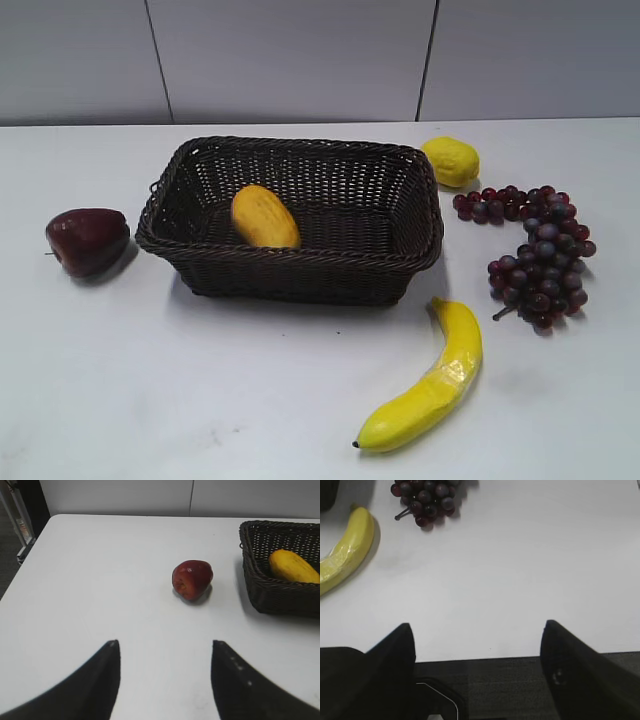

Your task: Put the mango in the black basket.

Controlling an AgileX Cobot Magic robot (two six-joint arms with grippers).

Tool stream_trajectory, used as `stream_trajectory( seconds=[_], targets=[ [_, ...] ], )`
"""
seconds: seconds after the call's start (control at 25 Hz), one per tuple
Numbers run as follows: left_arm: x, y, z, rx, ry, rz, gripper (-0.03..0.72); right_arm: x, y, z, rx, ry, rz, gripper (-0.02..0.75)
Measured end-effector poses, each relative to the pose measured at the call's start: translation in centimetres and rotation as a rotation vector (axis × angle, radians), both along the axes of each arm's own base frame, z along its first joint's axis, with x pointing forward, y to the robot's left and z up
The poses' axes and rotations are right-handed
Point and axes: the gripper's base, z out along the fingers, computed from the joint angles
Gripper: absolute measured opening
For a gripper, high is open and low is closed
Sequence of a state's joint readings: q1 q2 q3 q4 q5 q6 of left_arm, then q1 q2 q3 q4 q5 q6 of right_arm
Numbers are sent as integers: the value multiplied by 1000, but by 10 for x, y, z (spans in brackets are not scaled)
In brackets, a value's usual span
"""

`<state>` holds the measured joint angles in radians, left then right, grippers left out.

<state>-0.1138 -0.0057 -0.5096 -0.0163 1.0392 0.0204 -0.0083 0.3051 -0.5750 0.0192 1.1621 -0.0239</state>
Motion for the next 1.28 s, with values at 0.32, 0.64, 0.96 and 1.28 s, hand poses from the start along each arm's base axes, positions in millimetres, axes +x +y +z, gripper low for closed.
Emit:
stream_trajectory(
  seconds=[0.32, 0.64, 0.96, 1.28],
  targets=[
    [0, 0, 0, 1, 0, 0, 440, -23, 0, -7, -8, -185, 5, 593],
    [0, 0, 0, 0, 0, 0, 440, -37, 0, -9, -12, -339, 9, 592],
    [0, 0, 0, 1, 0, 0, 440, -38, 1, -9, -14, -346, 11, 592],
    [0, 0, 0, -1, 0, 0, 440, -38, 1, -9, -15, -347, 11, 592]
  ],
)
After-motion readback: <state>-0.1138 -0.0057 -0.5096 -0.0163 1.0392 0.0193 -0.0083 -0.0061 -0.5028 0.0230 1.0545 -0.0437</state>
